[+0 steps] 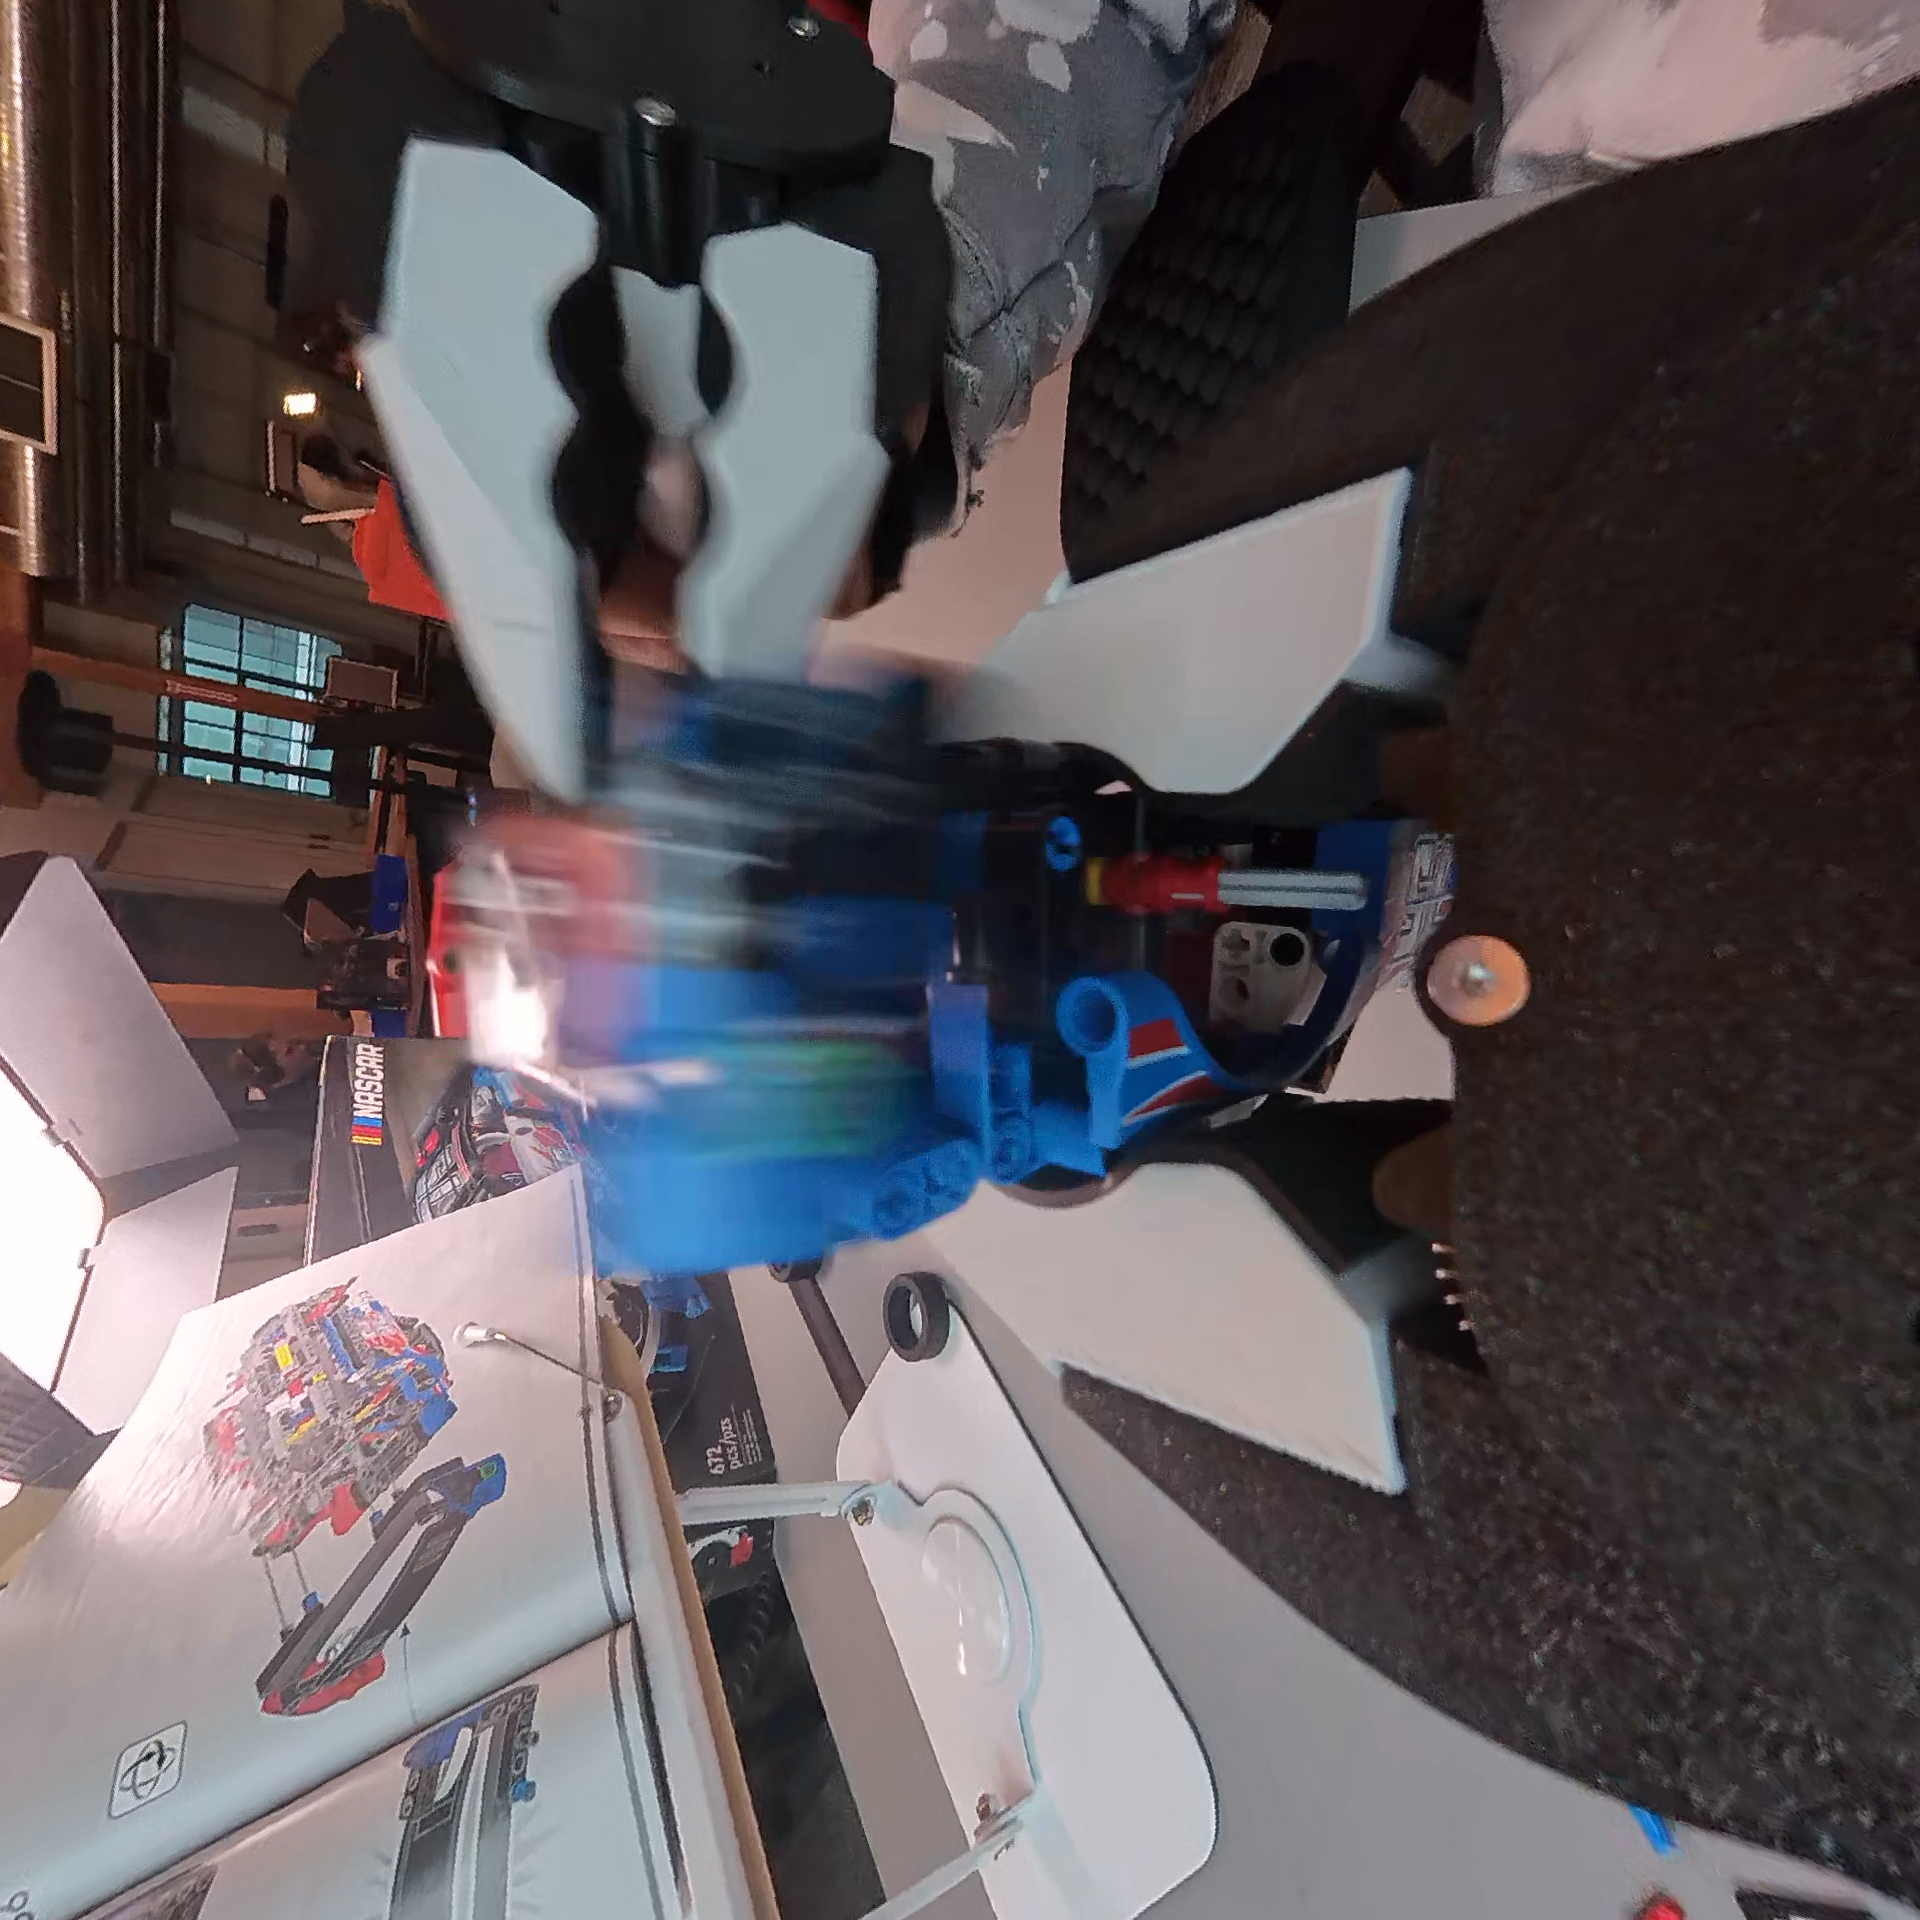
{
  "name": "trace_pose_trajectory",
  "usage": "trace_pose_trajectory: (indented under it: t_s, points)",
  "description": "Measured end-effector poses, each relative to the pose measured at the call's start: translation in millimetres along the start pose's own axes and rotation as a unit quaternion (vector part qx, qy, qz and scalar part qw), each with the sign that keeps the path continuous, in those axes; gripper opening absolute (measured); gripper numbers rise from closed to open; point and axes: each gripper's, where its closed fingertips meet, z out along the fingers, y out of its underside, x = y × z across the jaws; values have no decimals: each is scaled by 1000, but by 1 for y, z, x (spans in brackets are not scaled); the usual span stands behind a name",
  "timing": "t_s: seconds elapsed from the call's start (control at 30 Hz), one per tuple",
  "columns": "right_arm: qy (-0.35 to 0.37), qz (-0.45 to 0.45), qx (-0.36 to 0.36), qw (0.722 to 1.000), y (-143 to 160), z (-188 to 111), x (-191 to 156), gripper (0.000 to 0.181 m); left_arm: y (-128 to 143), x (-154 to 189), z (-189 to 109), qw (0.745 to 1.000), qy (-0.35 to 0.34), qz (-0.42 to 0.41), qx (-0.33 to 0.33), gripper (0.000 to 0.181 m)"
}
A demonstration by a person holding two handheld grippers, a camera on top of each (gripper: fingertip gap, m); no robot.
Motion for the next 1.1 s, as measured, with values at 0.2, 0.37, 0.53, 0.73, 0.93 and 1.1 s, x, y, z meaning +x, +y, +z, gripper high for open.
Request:
trace_pose_trajectory:
  t_s: [0.2, 0.37, 0.53, 0.73, 0.93, 1.1]
  points:
    - [-4, 46, 31, 998, -14, -11, 28, 7, 3, 7, 3, 999, 9, 26, -20, 63]
    - [-2, 45, 34, 998, -20, -22, 52, 8, 5, 4, 2, 999, 22, 8, -28, 64]
    - [3, 74, 41, 996, -19, -29, 68, 7, 4, 4, 2, 999, 24, 13, -29, 64]
    - [2, 131, -6, 991, 16, -40, 81, 8, 1, 5, -1, 998, 27, 45, -28, 64]
    - [14, 202, -65, 977, 65, -74, 79, 7, -2, 17, -3, 993, 32, 115, -21, 64]
    - [17, 241, -104, 965, 96, -106, 63, 8, -4, 30, 0, 986, 50, 156, -10, 64]
